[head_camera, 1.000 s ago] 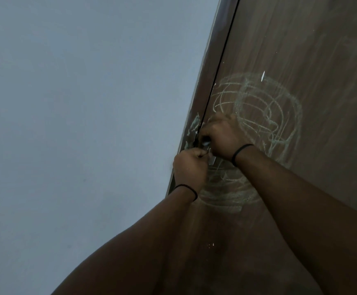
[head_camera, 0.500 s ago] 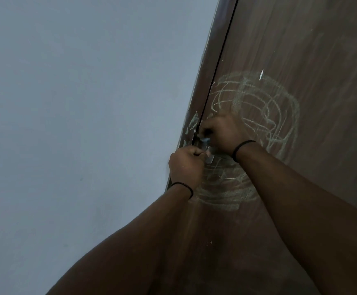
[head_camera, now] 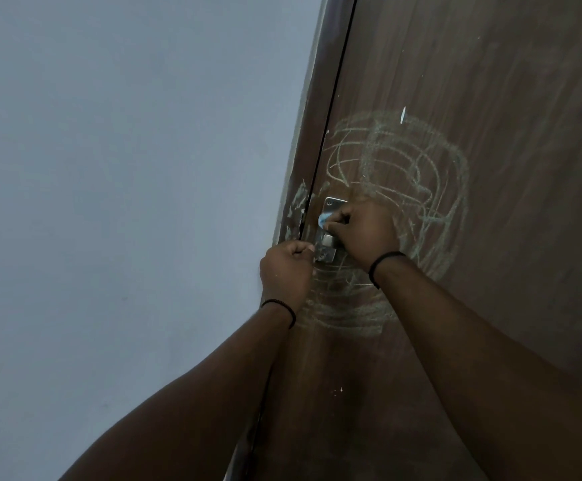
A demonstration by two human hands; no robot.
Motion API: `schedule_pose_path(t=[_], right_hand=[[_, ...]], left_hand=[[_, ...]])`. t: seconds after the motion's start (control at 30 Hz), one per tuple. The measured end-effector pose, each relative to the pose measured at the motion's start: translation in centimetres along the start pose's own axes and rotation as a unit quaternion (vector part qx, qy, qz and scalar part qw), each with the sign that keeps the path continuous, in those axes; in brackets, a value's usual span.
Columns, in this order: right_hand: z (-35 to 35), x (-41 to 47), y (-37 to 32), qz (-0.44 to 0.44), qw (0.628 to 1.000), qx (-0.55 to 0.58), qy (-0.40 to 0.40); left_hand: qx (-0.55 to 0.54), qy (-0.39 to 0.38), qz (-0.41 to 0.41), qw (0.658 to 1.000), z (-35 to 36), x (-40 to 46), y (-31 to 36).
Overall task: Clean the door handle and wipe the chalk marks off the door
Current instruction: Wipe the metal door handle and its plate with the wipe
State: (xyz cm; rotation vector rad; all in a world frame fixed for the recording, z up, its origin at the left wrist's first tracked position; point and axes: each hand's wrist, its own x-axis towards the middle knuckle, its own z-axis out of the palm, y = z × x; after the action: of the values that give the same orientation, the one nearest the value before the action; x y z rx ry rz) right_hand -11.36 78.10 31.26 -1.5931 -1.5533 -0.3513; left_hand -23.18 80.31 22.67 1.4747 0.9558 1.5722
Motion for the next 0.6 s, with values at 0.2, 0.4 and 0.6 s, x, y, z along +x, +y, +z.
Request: schedule_pose_path(t=[0.2, 0.4, 0.6], right_hand=[[-1.0, -0.4, 0.9, 0.187, 0.954, 0.212, 0.094], [-0.9, -5.0, 3.9, 0.281, 0.799, 0.419, 0.328], [7.0, -8.9, 2.1, 0.334, 0.769, 0.501, 0.213]], left_hand=[[0.029, -0.009, 0.046, 0.998, -0.1, 0.0, 0.7], [0.125, -0.019, 0.176, 0.976, 0.0, 0.2, 1.1], [0.168, 0.019, 0.120, 0.978, 0.4, -0.6, -1.2]])
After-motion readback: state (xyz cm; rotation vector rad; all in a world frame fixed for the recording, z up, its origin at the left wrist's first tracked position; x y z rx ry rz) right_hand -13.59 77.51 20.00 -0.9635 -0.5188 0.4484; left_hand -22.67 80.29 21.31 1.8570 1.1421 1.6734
